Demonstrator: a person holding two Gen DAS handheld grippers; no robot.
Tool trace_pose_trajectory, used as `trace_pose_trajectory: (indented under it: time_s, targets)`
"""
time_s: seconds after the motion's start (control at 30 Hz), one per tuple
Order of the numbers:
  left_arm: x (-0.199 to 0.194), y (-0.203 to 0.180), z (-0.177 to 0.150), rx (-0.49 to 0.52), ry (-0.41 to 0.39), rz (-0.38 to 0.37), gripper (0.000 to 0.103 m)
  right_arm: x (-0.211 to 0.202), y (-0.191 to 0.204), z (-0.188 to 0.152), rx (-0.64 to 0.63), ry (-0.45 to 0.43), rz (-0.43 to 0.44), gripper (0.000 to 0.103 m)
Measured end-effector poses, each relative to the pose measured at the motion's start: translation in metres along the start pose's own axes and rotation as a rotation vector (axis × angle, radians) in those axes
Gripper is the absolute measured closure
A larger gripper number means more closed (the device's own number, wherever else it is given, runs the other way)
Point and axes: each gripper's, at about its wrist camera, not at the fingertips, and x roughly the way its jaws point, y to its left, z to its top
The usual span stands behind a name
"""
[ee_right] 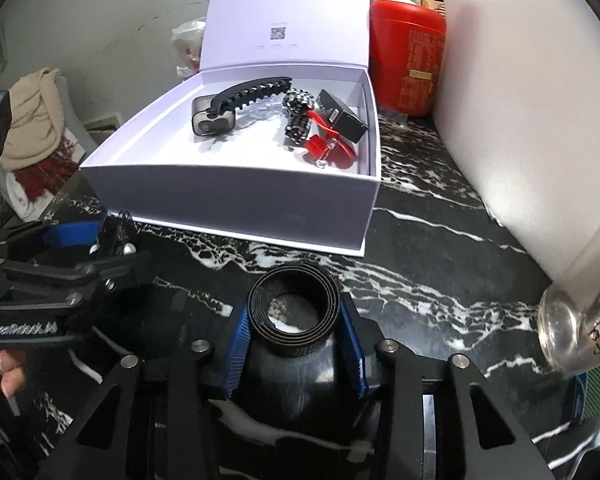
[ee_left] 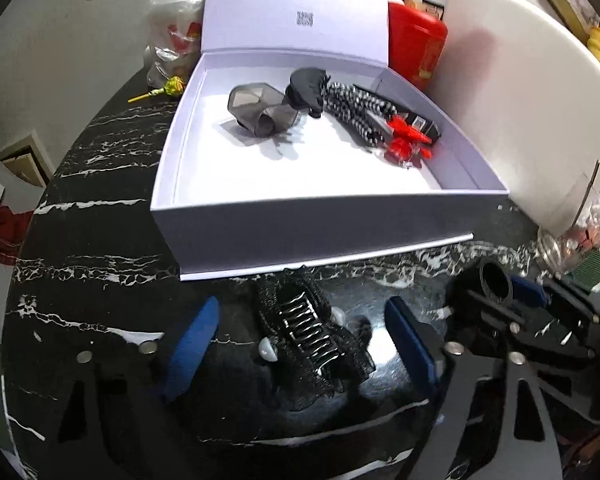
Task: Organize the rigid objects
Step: 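Grasp the mesh hair clip with the left tool while the right tool grasps the rubber ring, then lift the mesh hair clip and rubber ring with both tools off the table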
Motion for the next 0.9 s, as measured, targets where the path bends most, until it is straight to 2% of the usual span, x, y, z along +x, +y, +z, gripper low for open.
trace_pose_trajectory:
  time_s: [0.03,0.1,0.17,0.27,0.73,0.9]
  targets:
    - [-0.001,0.000,-0.001,-0.002,-0.007,0.004,0.031,-0.001,-0.001,-0.001,0.004,0.001,-0.001,0.062]
    - [-0.002,-0.001,-0.001,0.005,-0.017,0.016,0.052,-0.005,-0.002,-0.005,0.016,0.001,-0.002,0.062]
    - [-0.003,-0.002,-0.003,0.011,-0.020,0.010,0.060,-0.009,-0.003,-0.009,0.023,0.000,-0.010,0.062]
    - [-0.007,-0.005,-0.008,0.020,-0.022,-0.005,0.064,-0.016,-0.006,-0.017,0.044,-0.004,-0.017,0.062]
    - [-0.031,-0.025,-0.042,0.048,-0.007,-0.049,0.064,-0.043,-0.004,-0.048,0.051,0.002,-0.032,0.062]
    - [-0.041,-0.033,-0.056,0.091,0.000,-0.048,0.064,-0.055,0.001,-0.064,0.057,0.007,-0.024,0.062]
